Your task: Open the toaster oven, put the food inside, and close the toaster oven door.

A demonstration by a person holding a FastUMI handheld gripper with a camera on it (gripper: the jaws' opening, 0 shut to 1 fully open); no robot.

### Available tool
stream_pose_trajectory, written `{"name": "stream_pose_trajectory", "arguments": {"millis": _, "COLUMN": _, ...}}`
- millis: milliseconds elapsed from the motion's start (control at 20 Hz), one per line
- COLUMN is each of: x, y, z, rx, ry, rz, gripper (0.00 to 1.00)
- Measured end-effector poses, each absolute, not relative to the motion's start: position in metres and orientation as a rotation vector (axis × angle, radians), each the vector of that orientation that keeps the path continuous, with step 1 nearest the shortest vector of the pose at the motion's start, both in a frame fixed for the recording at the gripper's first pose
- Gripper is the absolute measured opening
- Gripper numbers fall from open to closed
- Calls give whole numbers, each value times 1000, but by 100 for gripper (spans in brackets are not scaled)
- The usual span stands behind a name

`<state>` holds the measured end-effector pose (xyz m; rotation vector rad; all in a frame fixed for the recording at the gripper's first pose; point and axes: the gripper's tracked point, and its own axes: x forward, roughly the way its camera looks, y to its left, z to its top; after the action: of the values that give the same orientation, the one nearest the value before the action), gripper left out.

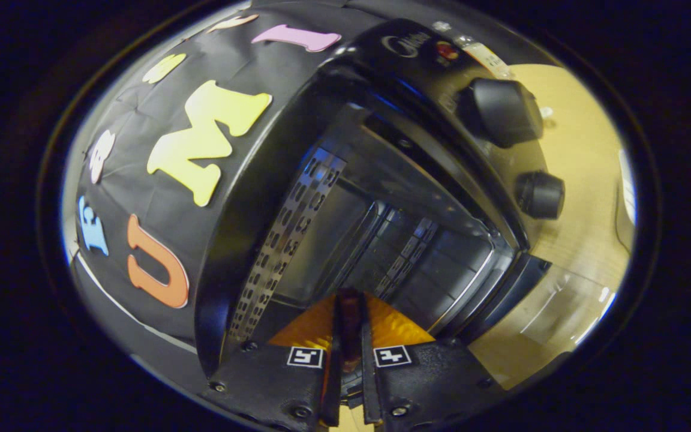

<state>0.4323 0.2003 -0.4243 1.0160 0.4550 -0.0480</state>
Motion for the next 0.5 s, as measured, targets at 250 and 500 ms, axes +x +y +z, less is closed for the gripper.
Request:
{"name": "stream_pose_trajectory", "arguments": {"millis": 250, "x": 430, "y": 187, "z": -436, "rx": 752, "ry": 486, "rz": -68, "gripper": 32}}
{"name": "stream_pose_trajectory", "arguments": {"millis": 500, "x": 423, "y": 173, "z": -436, "rx": 478, "ry": 475, "rz": -53, "gripper": 67}}
